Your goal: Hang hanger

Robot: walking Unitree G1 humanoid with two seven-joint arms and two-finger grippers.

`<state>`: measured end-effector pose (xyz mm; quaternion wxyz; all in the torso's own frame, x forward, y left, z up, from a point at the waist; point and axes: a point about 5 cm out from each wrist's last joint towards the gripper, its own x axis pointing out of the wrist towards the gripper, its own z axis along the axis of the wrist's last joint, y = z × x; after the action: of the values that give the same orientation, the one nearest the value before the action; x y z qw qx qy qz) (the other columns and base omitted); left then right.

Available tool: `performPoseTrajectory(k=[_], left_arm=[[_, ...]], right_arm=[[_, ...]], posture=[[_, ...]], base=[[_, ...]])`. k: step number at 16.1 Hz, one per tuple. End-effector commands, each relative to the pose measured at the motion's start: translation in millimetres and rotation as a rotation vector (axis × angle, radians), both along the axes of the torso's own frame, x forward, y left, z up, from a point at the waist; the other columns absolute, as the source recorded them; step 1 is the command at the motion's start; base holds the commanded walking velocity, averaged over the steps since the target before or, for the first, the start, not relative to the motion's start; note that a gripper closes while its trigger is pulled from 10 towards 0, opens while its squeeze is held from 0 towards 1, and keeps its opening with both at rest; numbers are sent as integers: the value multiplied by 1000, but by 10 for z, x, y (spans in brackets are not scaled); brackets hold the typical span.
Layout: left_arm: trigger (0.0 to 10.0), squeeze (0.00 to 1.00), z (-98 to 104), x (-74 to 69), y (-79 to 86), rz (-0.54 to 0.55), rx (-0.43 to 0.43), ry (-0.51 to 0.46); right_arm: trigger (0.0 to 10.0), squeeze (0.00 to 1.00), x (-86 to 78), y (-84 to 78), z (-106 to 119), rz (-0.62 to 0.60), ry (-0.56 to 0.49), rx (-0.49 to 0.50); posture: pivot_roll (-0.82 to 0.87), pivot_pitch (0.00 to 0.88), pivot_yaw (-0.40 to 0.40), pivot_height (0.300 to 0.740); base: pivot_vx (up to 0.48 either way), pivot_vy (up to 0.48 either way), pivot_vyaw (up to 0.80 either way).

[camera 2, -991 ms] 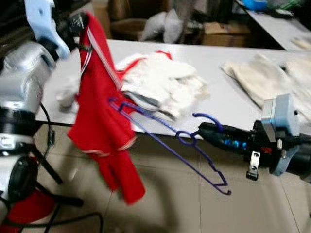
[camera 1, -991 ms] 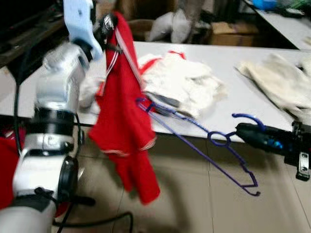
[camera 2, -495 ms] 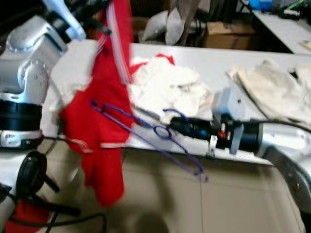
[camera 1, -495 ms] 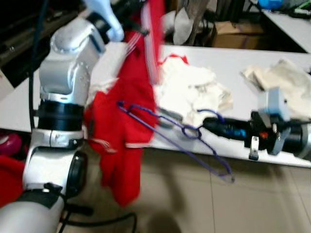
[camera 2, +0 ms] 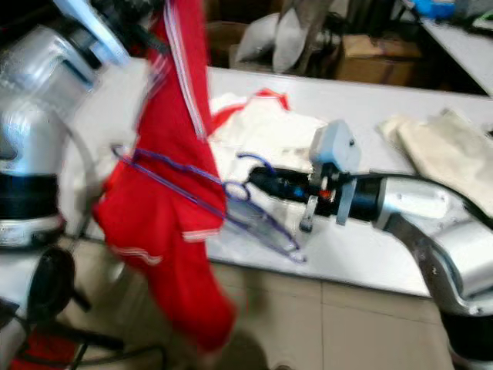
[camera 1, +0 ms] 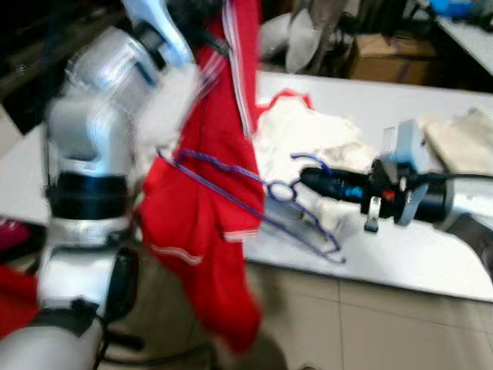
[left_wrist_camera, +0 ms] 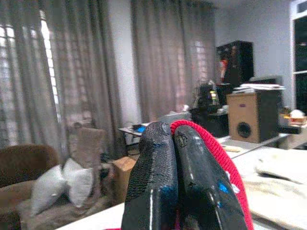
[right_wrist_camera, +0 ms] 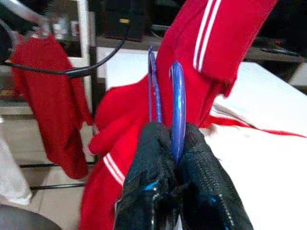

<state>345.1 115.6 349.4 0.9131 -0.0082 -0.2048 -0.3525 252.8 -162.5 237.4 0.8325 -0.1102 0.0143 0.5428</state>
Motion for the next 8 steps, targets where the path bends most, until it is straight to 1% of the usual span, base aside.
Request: performPoseTrajectory(k=[1, 2, 3, 5, 6, 7, 8], left_arm=[[10000, 0, 163, -71, 90, 19, -23, -62], [10000, 0, 176, -79, 91, 19, -28, -70], [10000, 0, 190, -114, 80, -8, -47, -82], [10000, 0, 200, -186, 27, -45, -16, -94], [10000, 0, 230, -213, 17, -60, -19, -111], [10000, 0, 296, -254, 15, -85, -42, -133], [10000, 0, 339, -280, 11, -101, -53, -145]], right_arm=[[10000, 0, 9, 42, 77, 9, -48, -6], [10000, 0, 33, 49, 70, 2, -53, -11], [10000, 0, 68, 59, 67, -5, -59, -14], [10000, 0, 160, 105, 72, -9, -73, -36], [10000, 0, 241, 129, 101, -23, -96, -51], [10000, 0, 377, 156, 187, -66, -141, -55], [10000, 0, 473, 169, 267, -102, -185, -55]], posture=[[73, 17, 5, 740], [72, 17, 2, 740], [69, 17, 2, 740], [69, 15, 0, 740], [68, 13, -1, 740], [68, 11, -1, 740], [68, 9, -1, 740]], base=[[382, 0, 0], [322, 0, 0], [0, 0, 0], [0, 0, 0], [0, 0, 0], [0, 0, 0], [0, 0, 0]])
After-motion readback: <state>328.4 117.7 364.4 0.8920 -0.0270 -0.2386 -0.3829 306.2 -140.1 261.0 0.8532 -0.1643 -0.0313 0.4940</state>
